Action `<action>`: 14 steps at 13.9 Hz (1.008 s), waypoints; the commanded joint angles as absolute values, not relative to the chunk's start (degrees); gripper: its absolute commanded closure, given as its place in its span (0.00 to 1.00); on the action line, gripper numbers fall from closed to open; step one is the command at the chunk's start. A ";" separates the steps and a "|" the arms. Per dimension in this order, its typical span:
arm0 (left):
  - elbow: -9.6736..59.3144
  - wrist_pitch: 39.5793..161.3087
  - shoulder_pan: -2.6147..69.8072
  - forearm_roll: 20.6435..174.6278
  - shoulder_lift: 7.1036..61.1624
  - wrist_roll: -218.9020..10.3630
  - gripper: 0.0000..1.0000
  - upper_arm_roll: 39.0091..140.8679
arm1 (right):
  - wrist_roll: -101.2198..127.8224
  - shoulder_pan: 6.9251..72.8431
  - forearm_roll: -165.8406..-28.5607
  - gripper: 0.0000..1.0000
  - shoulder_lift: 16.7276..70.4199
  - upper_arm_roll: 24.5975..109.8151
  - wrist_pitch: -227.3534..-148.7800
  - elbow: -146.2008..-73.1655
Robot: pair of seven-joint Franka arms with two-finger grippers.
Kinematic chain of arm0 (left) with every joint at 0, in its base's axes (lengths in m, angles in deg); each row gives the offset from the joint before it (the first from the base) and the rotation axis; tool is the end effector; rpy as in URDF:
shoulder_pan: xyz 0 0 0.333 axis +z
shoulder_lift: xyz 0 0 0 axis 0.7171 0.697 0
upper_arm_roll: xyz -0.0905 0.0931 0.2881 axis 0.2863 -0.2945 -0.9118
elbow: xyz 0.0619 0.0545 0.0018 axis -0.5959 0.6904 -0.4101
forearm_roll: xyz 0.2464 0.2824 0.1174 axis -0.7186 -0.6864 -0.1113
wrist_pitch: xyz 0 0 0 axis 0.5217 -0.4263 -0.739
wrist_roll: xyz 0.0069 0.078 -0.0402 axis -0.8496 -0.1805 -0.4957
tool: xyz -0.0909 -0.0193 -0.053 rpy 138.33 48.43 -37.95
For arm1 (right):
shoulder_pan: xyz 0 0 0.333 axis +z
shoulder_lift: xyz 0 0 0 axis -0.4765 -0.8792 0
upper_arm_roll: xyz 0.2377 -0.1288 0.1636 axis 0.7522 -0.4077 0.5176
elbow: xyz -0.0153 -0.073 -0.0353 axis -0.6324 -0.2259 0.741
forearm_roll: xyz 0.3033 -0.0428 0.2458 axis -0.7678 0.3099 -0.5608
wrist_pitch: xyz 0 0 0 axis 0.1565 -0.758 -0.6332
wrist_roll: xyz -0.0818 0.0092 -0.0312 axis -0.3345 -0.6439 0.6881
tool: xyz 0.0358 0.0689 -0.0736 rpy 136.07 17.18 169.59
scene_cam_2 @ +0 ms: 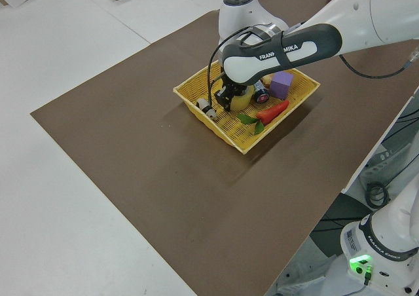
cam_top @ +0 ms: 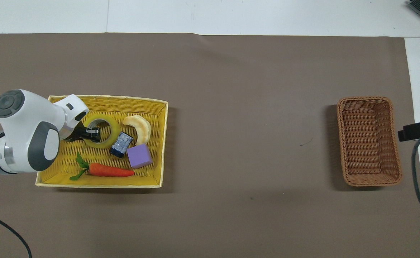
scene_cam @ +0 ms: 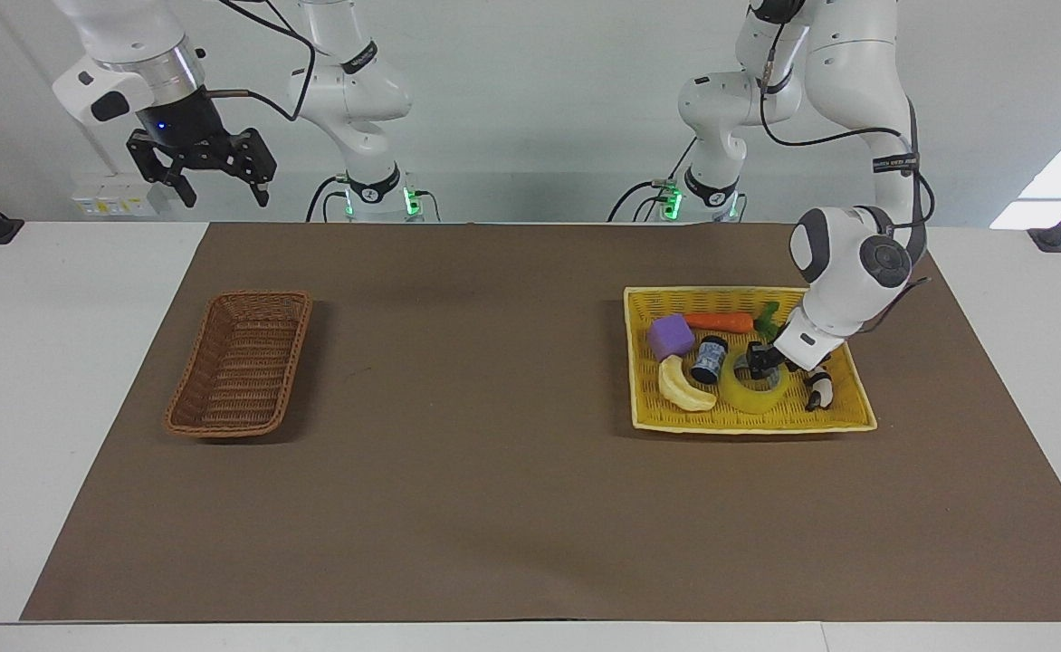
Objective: Move tape to another basket
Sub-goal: 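Reach the left gripper into the yellow basket and grasp the tape roll, then lift the tape with the left gripper while the right gripper approaches it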
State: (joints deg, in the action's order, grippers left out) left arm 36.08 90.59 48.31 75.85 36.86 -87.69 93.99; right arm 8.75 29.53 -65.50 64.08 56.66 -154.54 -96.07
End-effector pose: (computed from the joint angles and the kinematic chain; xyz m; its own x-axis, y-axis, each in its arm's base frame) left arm 0.5635 -0.0460 0.3087 0.9949 -0.0614 -0.0794 -0.0557 -0.9958 0.0723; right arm 0.5136 -0.0243 0.6649 0.9997 0.0203 -0.0168 0.0205 -0.9997 0.0130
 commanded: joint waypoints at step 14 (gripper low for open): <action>15.38 64.01 49.86 86.82 31.73 -88.12 1.00 93.50 | 6.36 39.69 -75.91 0.00 65.77 58.25 -162.99 -108.22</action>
State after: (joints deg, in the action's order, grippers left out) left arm 15.67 65.97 49.65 83.91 34.12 -87.84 93.10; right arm 7.54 37.77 -73.18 64.85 57.93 -159.03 -104.16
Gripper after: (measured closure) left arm 0.784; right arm 0.000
